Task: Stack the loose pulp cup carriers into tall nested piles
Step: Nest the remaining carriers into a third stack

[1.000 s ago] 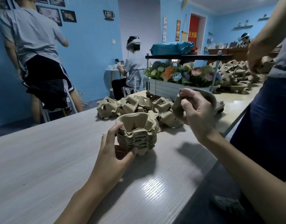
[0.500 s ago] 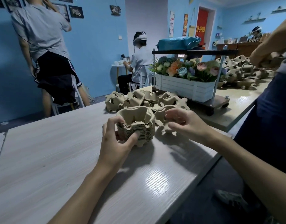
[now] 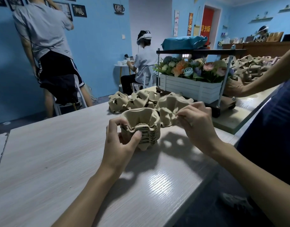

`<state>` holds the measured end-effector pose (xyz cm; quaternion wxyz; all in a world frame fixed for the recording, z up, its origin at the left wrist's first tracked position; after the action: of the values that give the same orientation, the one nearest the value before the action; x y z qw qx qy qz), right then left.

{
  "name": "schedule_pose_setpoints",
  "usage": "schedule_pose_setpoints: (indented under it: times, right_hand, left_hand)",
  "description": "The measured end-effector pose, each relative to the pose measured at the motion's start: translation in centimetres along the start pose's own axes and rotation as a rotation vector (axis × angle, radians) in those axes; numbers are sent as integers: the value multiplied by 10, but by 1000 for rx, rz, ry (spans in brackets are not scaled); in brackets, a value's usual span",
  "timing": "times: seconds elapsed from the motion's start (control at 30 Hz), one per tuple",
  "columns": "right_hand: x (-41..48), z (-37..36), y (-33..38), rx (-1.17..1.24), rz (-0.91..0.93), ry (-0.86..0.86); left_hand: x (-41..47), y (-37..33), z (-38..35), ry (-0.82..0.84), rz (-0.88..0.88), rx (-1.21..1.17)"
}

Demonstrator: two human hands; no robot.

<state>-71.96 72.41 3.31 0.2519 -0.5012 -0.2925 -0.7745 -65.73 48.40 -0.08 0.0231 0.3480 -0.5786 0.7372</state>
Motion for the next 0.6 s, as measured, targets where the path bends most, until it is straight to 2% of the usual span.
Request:
schedule_pose_setpoints:
  times: [0.07,0.17,0.37,0.6]
  right_hand:
    - [10,2,10,100,-26,-91]
    - [24,-3,27,228,-25,-110]
    - [27,-21,52,322,77,35]
    - [13,-21,56,482,-139,162]
  left_hand:
    - [0,1,0,4,7,1]
    - [0,1,0,6,2,13]
    - [-1,-1,-1,7,-11,-23]
    - [-1,-1,0,21,-26,19]
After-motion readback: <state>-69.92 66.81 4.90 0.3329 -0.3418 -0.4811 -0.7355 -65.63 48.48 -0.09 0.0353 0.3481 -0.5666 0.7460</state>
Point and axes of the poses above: each hand's wrist, its own x-axis towards the middle knuckle, its own z-axis out of the back of the hand, y = z × x, the point moved 2 cm from there along x, towards the middle knuckle, and after that the axes turned 11 degrees about -y, right-handed, at the moved point
